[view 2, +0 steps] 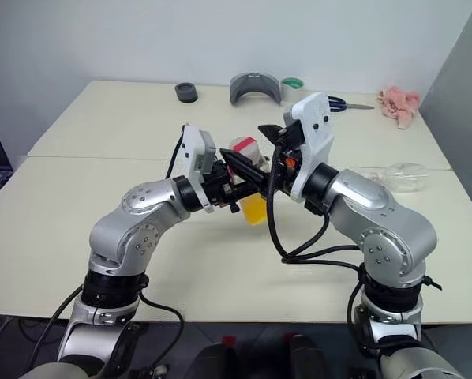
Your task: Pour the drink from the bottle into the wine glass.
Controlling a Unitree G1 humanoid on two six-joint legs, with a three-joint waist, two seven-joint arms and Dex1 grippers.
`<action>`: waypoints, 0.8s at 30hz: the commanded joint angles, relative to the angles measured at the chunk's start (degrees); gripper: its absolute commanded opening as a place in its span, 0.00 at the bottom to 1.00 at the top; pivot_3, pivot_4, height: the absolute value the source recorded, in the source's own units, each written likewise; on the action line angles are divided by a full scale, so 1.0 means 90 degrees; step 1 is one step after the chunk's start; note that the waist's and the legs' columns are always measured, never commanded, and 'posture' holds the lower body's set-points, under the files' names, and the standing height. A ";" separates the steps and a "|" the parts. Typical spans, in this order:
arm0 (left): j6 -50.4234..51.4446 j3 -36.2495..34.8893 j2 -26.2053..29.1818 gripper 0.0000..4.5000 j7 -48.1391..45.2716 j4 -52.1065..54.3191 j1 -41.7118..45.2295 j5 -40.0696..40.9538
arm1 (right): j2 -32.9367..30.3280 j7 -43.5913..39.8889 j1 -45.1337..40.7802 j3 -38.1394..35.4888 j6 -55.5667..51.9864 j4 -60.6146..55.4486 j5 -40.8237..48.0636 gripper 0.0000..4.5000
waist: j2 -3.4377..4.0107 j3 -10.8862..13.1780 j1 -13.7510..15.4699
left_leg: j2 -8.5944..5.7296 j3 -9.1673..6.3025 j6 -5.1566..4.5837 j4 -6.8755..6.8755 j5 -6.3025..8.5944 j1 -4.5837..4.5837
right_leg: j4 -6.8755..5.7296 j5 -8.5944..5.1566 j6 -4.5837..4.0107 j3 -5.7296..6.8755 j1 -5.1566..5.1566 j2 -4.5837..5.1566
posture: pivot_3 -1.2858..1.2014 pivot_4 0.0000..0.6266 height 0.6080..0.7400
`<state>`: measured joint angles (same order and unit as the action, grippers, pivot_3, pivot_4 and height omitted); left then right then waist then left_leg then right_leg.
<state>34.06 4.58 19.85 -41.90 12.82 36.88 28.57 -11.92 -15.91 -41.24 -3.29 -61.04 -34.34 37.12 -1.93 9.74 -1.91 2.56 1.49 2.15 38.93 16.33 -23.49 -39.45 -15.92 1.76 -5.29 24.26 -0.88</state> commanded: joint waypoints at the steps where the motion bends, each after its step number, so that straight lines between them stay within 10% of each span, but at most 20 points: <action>1: -0.0203 -0.0019 -0.0045 0.42 -0.0039 0.0180 0.0156 0.0021 | 0.0023 0.0067 -0.0137 -0.0048 0.0258 -0.0066 0.0048 1.00 | 0.0000 0.0000 0.0001 | 0.0000 -0.0001 0.0000 0.0000 0.0000 0.0000 | 0.0001 0.0000 0.0000 0.0000 0.0000 0.0000 | 0.52 0.24 1.00; 7: -0.0183 -0.0038 -0.0015 0.42 -0.0009 0.0255 0.0114 0.0038 | 0.0004 0.0041 -0.0169 -0.0007 0.0358 -0.0037 0.0129 0.96 | 0.0000 0.0000 0.0001 | 0.0000 -0.0001 -0.0001 0.0000 0.0000 0.0000 | 0.0001 0.0000 0.0000 0.0000 -0.0001 0.0000 | 0.52 0.24 1.00; 15: -0.0167 -0.0072 0.0034 0.42 0.0027 0.0343 0.0022 0.0048 | -0.0164 -0.0193 -0.0134 0.0075 0.0477 0.0016 0.0227 0.41 | 0.0000 0.0000 0.0002 | 0.0000 -0.0001 -0.0001 0.0000 0.0001 0.0000 | 0.0002 0.0000 0.0000 0.0001 -0.0001 0.0000 | 0.52 0.24 1.00; 24: -0.0070 -0.0105 0.0090 0.42 0.0008 0.0453 -0.0009 0.0132 | -0.0574 -0.0600 -0.0237 0.0178 0.0759 0.0273 0.0249 0.40 | 0.0000 0.0000 0.0002 | 0.0000 -0.0001 -0.0002 0.0000 0.0001 0.0000 | 0.0003 0.0000 0.0000 0.0000 -0.0001 0.0000 | 0.52 0.24 1.00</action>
<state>33.71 4.65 20.33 -41.72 13.67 36.29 28.56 -15.75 -19.32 -42.05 -1.00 -55.97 -31.90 39.51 -1.93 9.74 -1.90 2.55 1.49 2.13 38.93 16.34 -23.50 -39.41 -15.93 1.76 -5.29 24.25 -0.88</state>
